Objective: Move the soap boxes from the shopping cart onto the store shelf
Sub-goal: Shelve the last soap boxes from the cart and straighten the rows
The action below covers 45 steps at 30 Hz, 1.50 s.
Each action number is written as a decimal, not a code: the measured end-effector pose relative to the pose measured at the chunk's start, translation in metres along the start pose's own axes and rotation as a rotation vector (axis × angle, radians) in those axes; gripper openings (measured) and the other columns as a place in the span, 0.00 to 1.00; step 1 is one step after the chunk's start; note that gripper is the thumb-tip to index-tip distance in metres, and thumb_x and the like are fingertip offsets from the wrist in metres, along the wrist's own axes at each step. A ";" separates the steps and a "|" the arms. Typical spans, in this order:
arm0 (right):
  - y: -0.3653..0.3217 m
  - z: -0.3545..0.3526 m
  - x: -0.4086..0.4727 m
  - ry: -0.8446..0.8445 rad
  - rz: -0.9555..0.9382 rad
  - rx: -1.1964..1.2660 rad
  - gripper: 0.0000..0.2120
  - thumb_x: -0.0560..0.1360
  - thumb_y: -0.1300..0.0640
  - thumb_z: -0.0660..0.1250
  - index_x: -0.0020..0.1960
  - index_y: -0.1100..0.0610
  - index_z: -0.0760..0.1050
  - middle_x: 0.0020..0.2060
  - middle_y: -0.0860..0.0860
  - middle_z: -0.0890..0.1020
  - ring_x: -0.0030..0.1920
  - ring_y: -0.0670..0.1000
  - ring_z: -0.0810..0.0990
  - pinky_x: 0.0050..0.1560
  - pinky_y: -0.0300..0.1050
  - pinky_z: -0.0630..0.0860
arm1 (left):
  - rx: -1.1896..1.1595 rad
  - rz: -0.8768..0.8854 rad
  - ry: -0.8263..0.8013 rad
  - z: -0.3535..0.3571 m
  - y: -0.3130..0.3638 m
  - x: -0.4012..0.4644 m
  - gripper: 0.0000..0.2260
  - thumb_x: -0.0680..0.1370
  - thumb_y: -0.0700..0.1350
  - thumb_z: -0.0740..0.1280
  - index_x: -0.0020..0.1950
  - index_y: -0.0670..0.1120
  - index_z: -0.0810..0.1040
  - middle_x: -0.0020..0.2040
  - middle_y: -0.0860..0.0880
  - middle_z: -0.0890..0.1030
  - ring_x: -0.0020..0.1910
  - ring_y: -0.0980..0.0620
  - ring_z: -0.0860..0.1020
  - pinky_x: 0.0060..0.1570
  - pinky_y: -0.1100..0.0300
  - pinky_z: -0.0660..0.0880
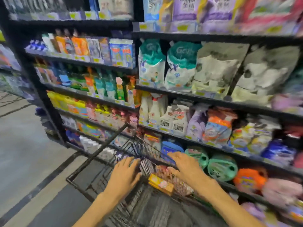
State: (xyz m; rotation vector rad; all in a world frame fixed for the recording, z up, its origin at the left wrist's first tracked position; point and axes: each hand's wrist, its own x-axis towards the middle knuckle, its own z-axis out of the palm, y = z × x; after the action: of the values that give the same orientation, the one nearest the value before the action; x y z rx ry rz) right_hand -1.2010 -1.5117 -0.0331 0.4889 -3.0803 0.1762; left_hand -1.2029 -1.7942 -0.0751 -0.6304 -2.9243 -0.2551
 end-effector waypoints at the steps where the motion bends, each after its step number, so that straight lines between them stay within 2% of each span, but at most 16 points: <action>1: 0.007 0.002 0.001 -0.004 0.055 0.011 0.30 0.79 0.38 0.58 0.77 0.49 0.60 0.70 0.49 0.71 0.69 0.53 0.70 0.64 0.50 0.72 | -0.027 0.035 -0.009 0.006 -0.002 0.015 0.25 0.80 0.62 0.57 0.72 0.50 0.69 0.66 0.48 0.73 0.65 0.44 0.73 0.60 0.50 0.74; 8: 0.040 0.046 0.014 -0.048 0.277 0.036 0.28 0.80 0.40 0.58 0.76 0.50 0.62 0.69 0.49 0.72 0.68 0.53 0.70 0.65 0.49 0.67 | -0.085 0.207 -0.175 0.068 -0.011 0.084 0.24 0.81 0.58 0.60 0.74 0.50 0.66 0.69 0.48 0.71 0.67 0.45 0.69 0.64 0.50 0.71; 13: 0.061 0.103 0.041 -0.096 0.313 0.137 0.28 0.76 0.40 0.61 0.69 0.55 0.73 0.61 0.52 0.78 0.59 0.57 0.79 0.54 0.51 0.78 | -0.050 0.253 -0.332 0.124 -0.030 0.118 0.23 0.80 0.56 0.62 0.73 0.50 0.65 0.66 0.48 0.71 0.64 0.45 0.71 0.61 0.50 0.72; 16: 0.067 0.134 0.054 -0.177 0.352 0.188 0.27 0.78 0.43 0.62 0.73 0.51 0.66 0.67 0.50 0.74 0.67 0.54 0.73 0.63 0.50 0.72 | -0.030 0.251 -0.404 0.165 -0.042 0.136 0.23 0.78 0.54 0.65 0.71 0.50 0.67 0.64 0.47 0.73 0.62 0.43 0.73 0.58 0.49 0.74; 18: 0.072 0.159 0.061 -0.208 0.395 0.222 0.26 0.79 0.43 0.61 0.74 0.50 0.65 0.69 0.49 0.71 0.67 0.53 0.72 0.63 0.50 0.72 | -0.012 0.219 -0.479 0.189 -0.046 0.149 0.23 0.80 0.53 0.63 0.73 0.50 0.65 0.65 0.47 0.72 0.63 0.43 0.71 0.60 0.49 0.72; 24: 0.092 0.263 0.071 -0.302 0.485 0.294 0.25 0.77 0.41 0.62 0.71 0.49 0.69 0.54 0.48 0.78 0.52 0.53 0.78 0.49 0.48 0.76 | 0.076 0.187 -0.685 0.295 -0.059 0.185 0.33 0.76 0.44 0.69 0.77 0.48 0.57 0.71 0.45 0.66 0.70 0.41 0.65 0.66 0.48 0.65; 26: 0.098 0.302 0.074 -0.335 0.558 0.316 0.24 0.74 0.44 0.68 0.67 0.49 0.73 0.51 0.48 0.80 0.48 0.53 0.81 0.45 0.50 0.79 | 0.092 0.176 -0.730 0.337 -0.066 0.197 0.34 0.75 0.43 0.69 0.77 0.47 0.57 0.72 0.45 0.65 0.71 0.41 0.65 0.66 0.48 0.65; 28: 0.097 0.333 0.078 -0.366 0.626 0.309 0.22 0.72 0.52 0.73 0.66 0.53 0.75 0.55 0.52 0.80 0.52 0.56 0.81 0.49 0.54 0.80 | 0.100 0.170 -0.773 0.380 -0.072 0.207 0.32 0.76 0.41 0.67 0.77 0.47 0.57 0.73 0.45 0.65 0.72 0.42 0.65 0.66 0.48 0.65; 29: 0.096 0.348 0.080 -0.368 0.658 0.336 0.21 0.74 0.55 0.70 0.66 0.54 0.74 0.59 0.53 0.79 0.56 0.57 0.79 0.55 0.55 0.78 | 0.111 0.173 -0.777 0.402 -0.076 0.212 0.31 0.76 0.40 0.66 0.77 0.48 0.58 0.73 0.45 0.65 0.71 0.42 0.65 0.66 0.48 0.65; 31: 0.094 0.378 0.081 -0.376 0.648 0.342 0.20 0.78 0.52 0.64 0.69 0.52 0.71 0.64 0.50 0.76 0.63 0.55 0.76 0.62 0.50 0.73 | 0.088 0.159 -0.753 0.450 -0.085 0.219 0.29 0.75 0.38 0.66 0.75 0.46 0.63 0.72 0.44 0.68 0.70 0.41 0.69 0.66 0.47 0.68; 34: 0.095 0.424 0.081 -0.359 0.623 0.357 0.20 0.79 0.47 0.61 0.69 0.49 0.71 0.65 0.46 0.75 0.63 0.51 0.77 0.62 0.46 0.73 | 0.047 0.163 -0.717 0.497 -0.092 0.229 0.29 0.69 0.33 0.70 0.70 0.43 0.71 0.67 0.42 0.73 0.66 0.39 0.73 0.62 0.45 0.71; 36: 0.094 0.447 0.083 -0.354 0.641 0.381 0.21 0.81 0.46 0.58 0.73 0.47 0.66 0.69 0.45 0.70 0.69 0.49 0.71 0.68 0.44 0.69 | 0.114 0.210 -0.704 0.519 -0.094 0.229 0.31 0.75 0.33 0.64 0.77 0.42 0.60 0.75 0.42 0.65 0.74 0.40 0.63 0.71 0.47 0.61; 38: 0.095 0.466 0.082 -0.401 0.652 0.381 0.24 0.82 0.44 0.57 0.76 0.45 0.60 0.75 0.45 0.64 0.74 0.47 0.64 0.73 0.43 0.61 | 0.156 0.246 -0.705 0.533 -0.095 0.230 0.33 0.77 0.33 0.61 0.79 0.42 0.52 0.77 0.42 0.60 0.76 0.42 0.58 0.73 0.49 0.57; 40: 0.095 0.478 0.083 -0.406 0.662 0.387 0.24 0.80 0.45 0.61 0.75 0.46 0.63 0.73 0.46 0.68 0.72 0.48 0.68 0.72 0.45 0.66 | 0.161 0.253 -0.672 0.542 -0.095 0.228 0.34 0.76 0.33 0.62 0.79 0.43 0.51 0.77 0.43 0.59 0.75 0.42 0.60 0.72 0.49 0.59; 43: 0.100 0.493 0.090 -0.340 0.665 0.373 0.23 0.75 0.51 0.70 0.68 0.51 0.72 0.62 0.49 0.78 0.60 0.52 0.79 0.58 0.48 0.78 | 0.177 0.245 -0.619 0.547 -0.093 0.227 0.34 0.77 0.34 0.61 0.80 0.43 0.51 0.75 0.44 0.61 0.71 0.43 0.64 0.68 0.50 0.64; 45: 0.106 0.497 0.100 -0.297 0.664 0.330 0.22 0.75 0.51 0.69 0.68 0.51 0.71 0.60 0.50 0.78 0.58 0.52 0.79 0.56 0.48 0.78 | 0.172 0.221 -0.611 0.549 -0.092 0.228 0.31 0.77 0.35 0.61 0.78 0.44 0.55 0.73 0.45 0.64 0.68 0.44 0.66 0.65 0.51 0.66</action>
State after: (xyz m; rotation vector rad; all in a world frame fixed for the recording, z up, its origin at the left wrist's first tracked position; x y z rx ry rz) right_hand -1.3290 -1.4994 -0.5352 -0.5872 -3.3825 0.6773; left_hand -1.5021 -1.6798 -0.5842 -1.1665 -3.3339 0.2619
